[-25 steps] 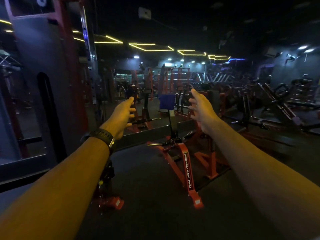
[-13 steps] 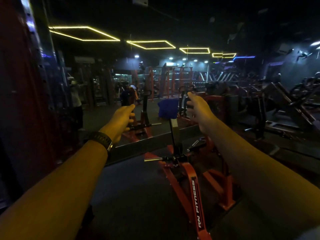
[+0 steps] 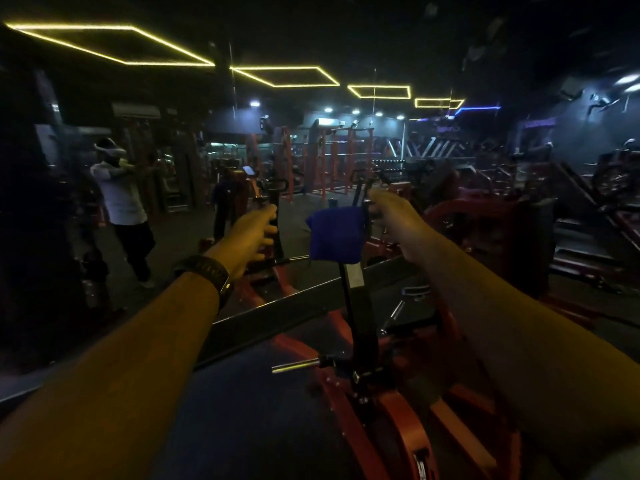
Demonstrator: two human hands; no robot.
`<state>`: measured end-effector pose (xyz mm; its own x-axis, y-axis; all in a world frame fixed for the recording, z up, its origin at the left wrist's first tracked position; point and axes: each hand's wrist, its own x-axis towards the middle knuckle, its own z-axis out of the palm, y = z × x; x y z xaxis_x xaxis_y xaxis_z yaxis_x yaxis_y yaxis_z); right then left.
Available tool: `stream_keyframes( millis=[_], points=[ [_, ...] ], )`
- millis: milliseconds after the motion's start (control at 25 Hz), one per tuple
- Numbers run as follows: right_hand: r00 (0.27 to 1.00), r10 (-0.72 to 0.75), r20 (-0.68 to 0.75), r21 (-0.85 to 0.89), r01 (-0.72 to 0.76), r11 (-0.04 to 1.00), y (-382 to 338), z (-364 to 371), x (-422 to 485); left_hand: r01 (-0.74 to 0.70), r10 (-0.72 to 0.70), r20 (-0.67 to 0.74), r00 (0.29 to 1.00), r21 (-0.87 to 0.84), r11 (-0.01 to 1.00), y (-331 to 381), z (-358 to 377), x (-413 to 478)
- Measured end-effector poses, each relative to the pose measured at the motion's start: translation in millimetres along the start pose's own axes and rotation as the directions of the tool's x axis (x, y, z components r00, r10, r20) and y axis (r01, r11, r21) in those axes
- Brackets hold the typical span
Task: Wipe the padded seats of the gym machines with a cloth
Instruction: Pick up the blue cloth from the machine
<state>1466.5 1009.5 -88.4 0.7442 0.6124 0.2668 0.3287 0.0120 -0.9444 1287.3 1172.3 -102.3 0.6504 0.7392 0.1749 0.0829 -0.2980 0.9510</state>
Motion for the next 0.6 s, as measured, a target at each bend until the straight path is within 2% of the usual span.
stream_keyframes(
  millis=[440,600],
  points=[
    [0.999,-0.031,0.031,-0.163,0.036,0.986,120.8,21.4,388.6,-0.011,0.008,0.044,0.999,0.067,0.998,-67.3,99.8,388.8],
    [0.996,-0.041,0.074,-0.295,0.061,0.954,156.8,28.1,525.8,-0.040,0.033,0.074,0.997,0.093,0.995,-77.1,136.6,524.2]
  ],
)
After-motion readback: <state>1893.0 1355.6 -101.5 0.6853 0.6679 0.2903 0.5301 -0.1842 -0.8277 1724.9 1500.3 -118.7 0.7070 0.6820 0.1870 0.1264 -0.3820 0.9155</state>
